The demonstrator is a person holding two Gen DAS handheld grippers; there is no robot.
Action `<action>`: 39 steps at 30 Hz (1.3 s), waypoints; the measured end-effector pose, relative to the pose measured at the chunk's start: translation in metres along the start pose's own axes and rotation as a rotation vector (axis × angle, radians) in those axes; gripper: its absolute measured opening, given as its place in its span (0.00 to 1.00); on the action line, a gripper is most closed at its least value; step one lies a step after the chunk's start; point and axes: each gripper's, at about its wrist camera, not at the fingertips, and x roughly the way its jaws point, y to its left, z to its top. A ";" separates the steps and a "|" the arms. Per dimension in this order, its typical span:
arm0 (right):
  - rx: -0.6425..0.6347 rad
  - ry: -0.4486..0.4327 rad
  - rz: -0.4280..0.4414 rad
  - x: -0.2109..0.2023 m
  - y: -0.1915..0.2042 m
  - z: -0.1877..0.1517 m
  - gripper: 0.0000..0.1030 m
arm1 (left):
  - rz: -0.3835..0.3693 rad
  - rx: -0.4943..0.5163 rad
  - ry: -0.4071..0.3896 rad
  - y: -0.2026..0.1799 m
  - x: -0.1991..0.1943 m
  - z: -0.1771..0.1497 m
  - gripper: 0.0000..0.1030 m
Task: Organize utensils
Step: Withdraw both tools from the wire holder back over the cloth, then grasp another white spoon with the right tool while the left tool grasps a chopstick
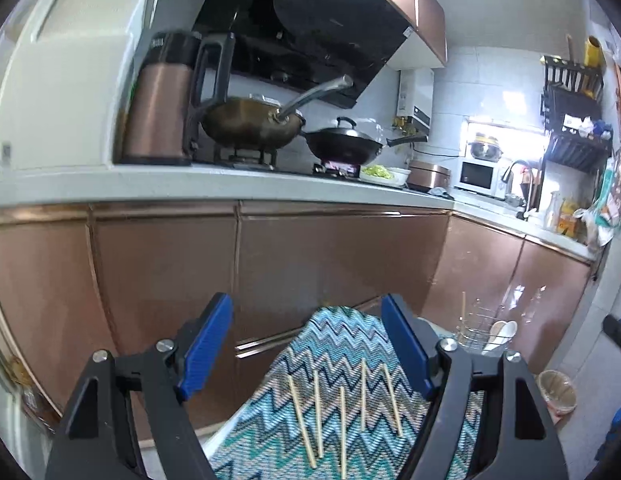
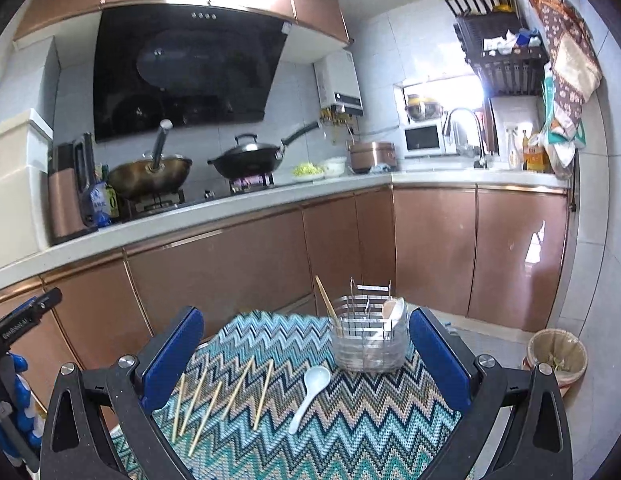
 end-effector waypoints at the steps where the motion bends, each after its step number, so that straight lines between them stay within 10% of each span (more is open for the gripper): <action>1: 0.002 0.019 -0.002 0.008 -0.002 -0.003 1.00 | -0.009 -0.006 0.012 0.002 0.006 -0.002 0.74; 13: 0.053 0.159 -0.007 0.080 -0.029 -0.037 0.95 | -0.037 0.033 0.210 -0.003 0.086 -0.034 0.74; 25: 0.106 0.387 0.085 0.171 -0.040 -0.088 0.64 | -0.209 -0.019 0.591 -0.021 0.194 -0.095 0.71; 39: 0.088 0.566 0.103 0.279 -0.053 -0.135 0.36 | -0.210 -0.004 0.888 -0.037 0.294 -0.148 0.25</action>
